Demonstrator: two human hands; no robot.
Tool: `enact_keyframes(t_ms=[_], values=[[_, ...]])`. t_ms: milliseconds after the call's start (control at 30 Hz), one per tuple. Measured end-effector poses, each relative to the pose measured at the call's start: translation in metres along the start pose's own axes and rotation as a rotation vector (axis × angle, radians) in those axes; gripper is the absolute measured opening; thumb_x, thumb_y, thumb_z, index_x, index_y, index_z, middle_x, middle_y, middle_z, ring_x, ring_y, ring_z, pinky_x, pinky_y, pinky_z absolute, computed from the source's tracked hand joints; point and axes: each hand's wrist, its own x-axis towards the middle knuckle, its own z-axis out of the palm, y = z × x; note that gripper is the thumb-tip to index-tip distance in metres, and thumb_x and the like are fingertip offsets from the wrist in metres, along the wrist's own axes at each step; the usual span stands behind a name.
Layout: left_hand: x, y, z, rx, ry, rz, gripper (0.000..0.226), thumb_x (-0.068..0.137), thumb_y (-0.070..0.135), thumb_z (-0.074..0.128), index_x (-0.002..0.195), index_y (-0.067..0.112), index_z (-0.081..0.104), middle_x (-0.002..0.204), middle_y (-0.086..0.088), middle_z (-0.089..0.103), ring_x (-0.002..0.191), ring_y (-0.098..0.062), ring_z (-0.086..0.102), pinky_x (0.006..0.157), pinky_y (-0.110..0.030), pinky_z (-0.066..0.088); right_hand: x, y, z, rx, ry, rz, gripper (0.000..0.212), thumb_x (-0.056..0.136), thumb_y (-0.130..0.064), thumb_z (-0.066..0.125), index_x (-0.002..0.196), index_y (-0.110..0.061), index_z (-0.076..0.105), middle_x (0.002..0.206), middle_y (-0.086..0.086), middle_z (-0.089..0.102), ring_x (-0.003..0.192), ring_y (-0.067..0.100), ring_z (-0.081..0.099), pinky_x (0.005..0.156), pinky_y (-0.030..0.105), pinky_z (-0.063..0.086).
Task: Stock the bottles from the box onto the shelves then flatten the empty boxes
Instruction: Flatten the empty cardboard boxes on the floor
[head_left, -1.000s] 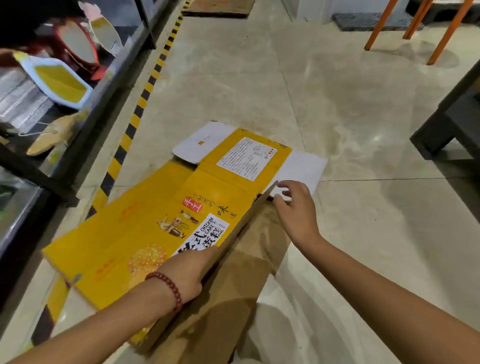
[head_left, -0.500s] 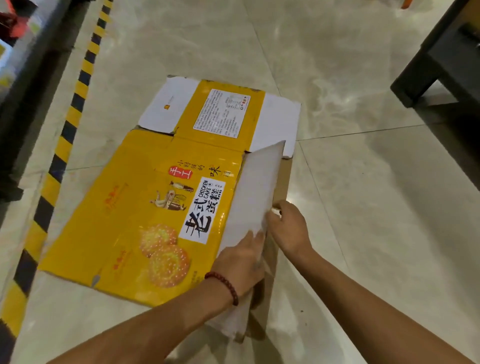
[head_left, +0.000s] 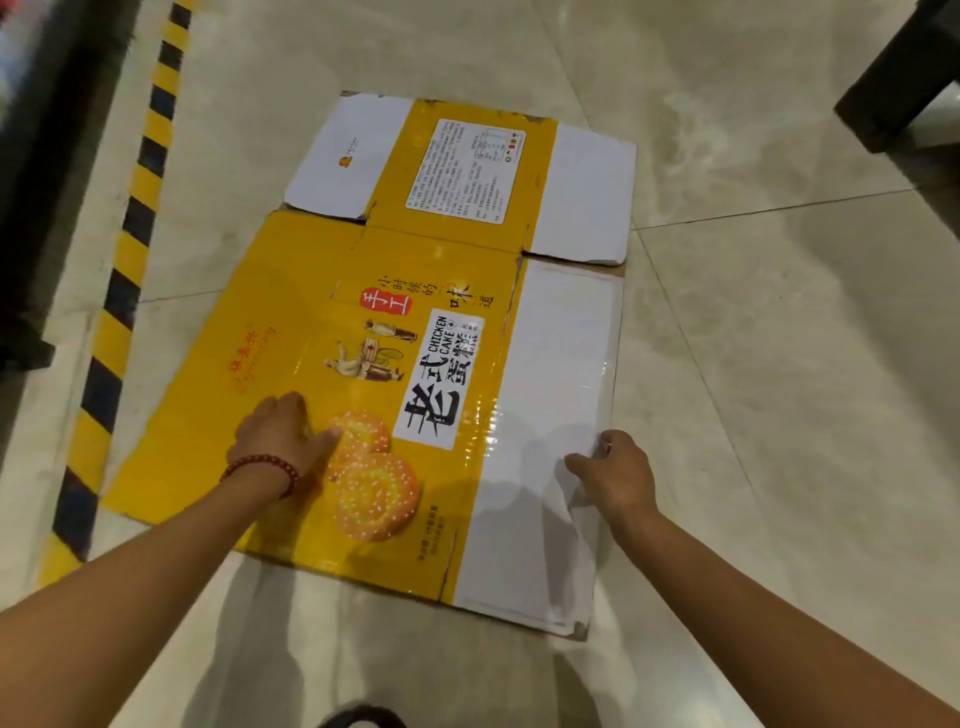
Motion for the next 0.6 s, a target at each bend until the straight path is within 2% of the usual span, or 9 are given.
enact_keyframes(t_ms=[67,133,233,333,400,500,600], values=[[0.013,-0.026,-0.008,-0.026,0.019,-0.152,0.064,0.073,0.061,0.066,0.105,0.008,0.05,0.109,-0.019,0.056,0.099,-0.039,0.054,0.079,-0.047,0.05,0.002,0.002,0.007,-0.027,0.033,0.055,0.044,0.077,-0.017,0.07,0.113,0.001,0.051,0.107,0.016,0.056,0.088,0.027,0.055,0.074,0.036,0.047],[0.025,-0.051,-0.013,-0.046,0.034,-0.262,0.072,0.067,0.068,0.066,0.104,0.008,0.047,0.103,-0.021,0.056,0.094,-0.042,0.054,0.079,-0.051,0.05,0.004,0.004,0.011,-0.053,0.061,0.086,0.057,0.074,-0.021,0.074,0.119,0.0,0.047,0.111,0.016,0.055,0.098,0.032,0.057,0.08,0.04,0.05],[0.037,-0.082,-0.019,-0.037,0.0,-0.31,0.086,0.055,0.08,0.063,0.098,0.007,0.047,0.097,-0.024,0.056,0.087,-0.044,0.055,0.079,-0.056,0.05,0.005,0.005,0.014,-0.075,0.089,0.127,0.065,0.071,-0.026,0.079,0.12,0.001,0.045,0.115,0.018,0.055,0.104,0.036,0.056,0.086,0.045,0.051],[0.049,-0.106,-0.019,-0.003,-0.046,-0.336,0.118,0.03,0.095,0.048,0.104,0.003,0.053,0.102,-0.027,0.06,0.087,-0.044,0.059,0.078,-0.053,0.052,0.007,0.003,0.018,-0.178,0.077,0.157,0.067,0.07,-0.034,0.08,0.118,0.001,0.048,0.117,0.019,0.053,0.108,0.035,0.053,0.088,0.041,0.048],[0.046,-0.108,-0.025,-0.015,-0.059,-0.35,0.122,0.026,0.094,0.05,0.11,0.005,0.048,0.106,-0.027,0.058,0.091,-0.044,0.057,0.08,-0.053,0.051,0.006,0.0,0.019,-0.217,0.081,0.167,0.069,0.071,-0.036,0.079,0.12,0.0,0.047,0.12,0.019,0.05,0.113,0.034,0.049,0.09,0.039,0.045],[0.035,-0.101,-0.031,-0.103,-0.073,-0.425,0.124,0.038,0.081,0.068,0.133,0.01,0.032,0.126,-0.026,0.046,0.108,-0.046,0.048,0.087,-0.057,0.047,0.005,-0.002,0.023,-0.228,0.086,0.182,0.073,0.072,-0.037,0.079,0.124,-0.002,0.043,0.126,0.018,0.045,0.119,0.034,0.044,0.09,0.039,0.043],[0.028,-0.097,-0.031,-0.123,-0.026,-0.455,0.128,0.034,0.077,0.07,0.136,0.011,0.031,0.129,-0.026,0.041,0.113,-0.048,0.043,0.089,-0.058,0.045,0.003,-0.004,0.025,-0.233,0.094,0.19,0.075,0.074,-0.037,0.078,0.128,0.0,0.04,0.13,0.019,0.041,0.123,0.034,0.039,0.092,0.04,0.04]])
